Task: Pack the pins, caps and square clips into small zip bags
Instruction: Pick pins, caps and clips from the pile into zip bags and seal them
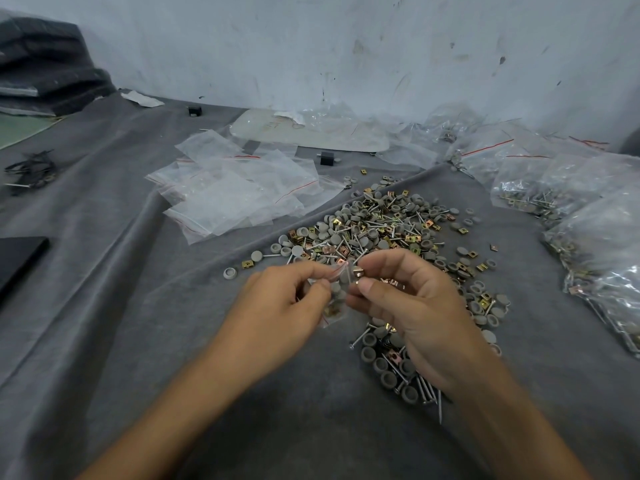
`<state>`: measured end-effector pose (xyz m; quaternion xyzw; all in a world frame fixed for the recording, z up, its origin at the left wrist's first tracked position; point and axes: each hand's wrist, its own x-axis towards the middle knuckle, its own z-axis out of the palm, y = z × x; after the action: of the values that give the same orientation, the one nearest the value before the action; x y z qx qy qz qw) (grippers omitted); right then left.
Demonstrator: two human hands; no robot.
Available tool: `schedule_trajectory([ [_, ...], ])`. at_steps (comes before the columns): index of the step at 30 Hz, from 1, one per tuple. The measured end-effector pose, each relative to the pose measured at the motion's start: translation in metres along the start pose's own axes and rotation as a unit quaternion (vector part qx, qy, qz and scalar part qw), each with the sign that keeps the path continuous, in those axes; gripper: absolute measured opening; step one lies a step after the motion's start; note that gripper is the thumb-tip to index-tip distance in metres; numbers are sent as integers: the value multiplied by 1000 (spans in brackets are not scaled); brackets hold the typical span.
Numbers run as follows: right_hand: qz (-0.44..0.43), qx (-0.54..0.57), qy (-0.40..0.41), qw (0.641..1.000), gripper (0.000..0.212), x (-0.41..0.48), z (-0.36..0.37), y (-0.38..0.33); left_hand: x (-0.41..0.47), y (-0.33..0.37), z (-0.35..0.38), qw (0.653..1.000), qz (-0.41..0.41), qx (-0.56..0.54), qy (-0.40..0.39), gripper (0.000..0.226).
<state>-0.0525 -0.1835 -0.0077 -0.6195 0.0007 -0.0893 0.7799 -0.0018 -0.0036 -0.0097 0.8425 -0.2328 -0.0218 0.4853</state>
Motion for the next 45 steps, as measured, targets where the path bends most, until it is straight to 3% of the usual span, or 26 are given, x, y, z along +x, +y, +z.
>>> schedule_trajectory([
  [8,-1,2,1,1000,32,1,-4,-2,0,-2,-1,1000,1,-10,8,28],
  [19,7,16,5,1000,26,1,-6,-3,1,-3,-5,1000,-14,-17,22,23],
  [33,-10,-23,-45,999,32,0,-10,-2,1,-2,-4,1000,-2,1,15,20],
  [37,-21,-39,-6,999,33,5,-25,-11,1,-3,-4,999,-11,-25,20,22],
  [39,-27,-95,30,995,32,7,-36,-15,1,-3,-5,999,-10,-26,17,25],
  [41,-44,-221,59,972,26,8,-46,-16,1,-3,-5,1000,-7,-22,15,28],
  [45,-59,-491,20,869,12,9,-60,-13,1,-3,-5,1000,-5,-20,18,27],
])
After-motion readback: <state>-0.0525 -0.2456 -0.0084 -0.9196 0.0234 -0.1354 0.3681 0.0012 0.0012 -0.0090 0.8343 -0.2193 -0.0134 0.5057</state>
